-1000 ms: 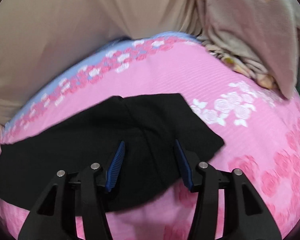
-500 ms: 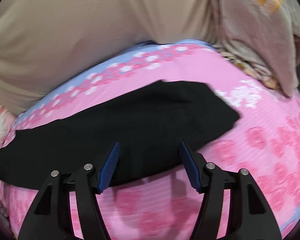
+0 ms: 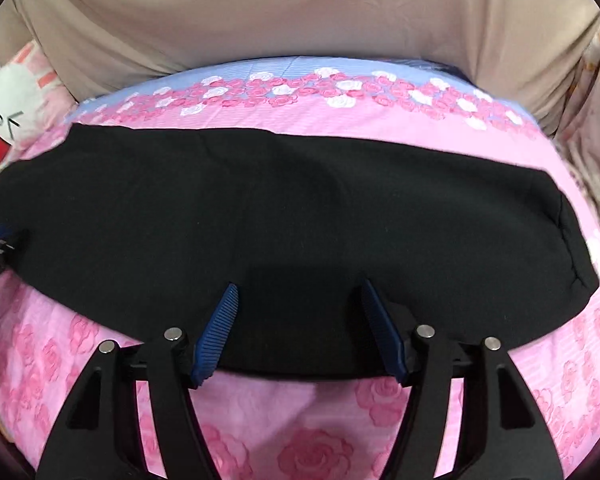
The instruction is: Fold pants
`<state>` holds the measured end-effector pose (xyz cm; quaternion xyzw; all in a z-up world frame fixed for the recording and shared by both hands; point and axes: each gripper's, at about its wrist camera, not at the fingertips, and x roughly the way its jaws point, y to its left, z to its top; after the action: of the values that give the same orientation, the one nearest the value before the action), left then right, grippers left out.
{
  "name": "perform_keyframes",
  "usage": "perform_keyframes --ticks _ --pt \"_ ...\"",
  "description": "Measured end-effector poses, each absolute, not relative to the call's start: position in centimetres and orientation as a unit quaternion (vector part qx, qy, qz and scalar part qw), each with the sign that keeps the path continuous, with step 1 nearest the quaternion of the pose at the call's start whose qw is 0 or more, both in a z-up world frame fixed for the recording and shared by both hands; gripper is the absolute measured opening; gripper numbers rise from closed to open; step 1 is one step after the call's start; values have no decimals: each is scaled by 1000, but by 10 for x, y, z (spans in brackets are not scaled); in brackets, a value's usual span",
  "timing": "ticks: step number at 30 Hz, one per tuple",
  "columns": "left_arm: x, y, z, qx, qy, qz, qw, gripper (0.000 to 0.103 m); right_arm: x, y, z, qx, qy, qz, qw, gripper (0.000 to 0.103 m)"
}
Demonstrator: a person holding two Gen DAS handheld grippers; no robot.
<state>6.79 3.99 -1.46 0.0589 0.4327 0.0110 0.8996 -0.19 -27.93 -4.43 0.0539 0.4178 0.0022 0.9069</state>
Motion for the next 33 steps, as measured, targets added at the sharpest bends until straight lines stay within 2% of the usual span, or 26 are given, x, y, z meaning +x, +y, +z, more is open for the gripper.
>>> perform_keyframes --ticks 2,3,6,9,12,18,19,22,23,25,27,31,33 --pt "70 45 -16 41 438 0 898 59 -17 -300 -36 78 402 -13 912 63" --pt "68 45 -16 37 438 -5 898 59 -28 -318 -31 89 389 -37 916 66" --pt "63 44 -16 30 431 -17 902 69 -55 -380 -21 140 358 -111 917 87" --pt "60 41 -15 33 426 -22 904 76 -75 -454 -27 220 348 -174 895 88" --pt "59 39 -15 35 424 -18 905 76 -84 -503 -34 276 337 -193 879 88" --pt "57 38 -14 37 416 -8 908 76 -68 -543 -62 367 353 -136 850 88" --pt "56 38 -13 39 415 -5 909 77 -64 -544 -66 377 347 -128 849 95" --pt "56 38 -13 39 412 -3 910 79 -50 -545 -66 383 339 -123 850 94" --pt "56 38 -13 38 410 -3 911 80 -40 -543 -67 393 334 -98 851 91" --pt "55 39 -12 37 407 -2 913 81 -27 -539 -68 402 339 -77 847 22" --pt "54 39 -11 35 403 -1 915 82 -24 -534 -57 392 321 -79 859 14" --pt "53 41 -9 28 397 -3 917 85 -59 -530 -19 375 237 -79 892 9" --pt "53 42 -9 25 398 -5 917 86 -75 -537 -16 347 230 -130 900 9"
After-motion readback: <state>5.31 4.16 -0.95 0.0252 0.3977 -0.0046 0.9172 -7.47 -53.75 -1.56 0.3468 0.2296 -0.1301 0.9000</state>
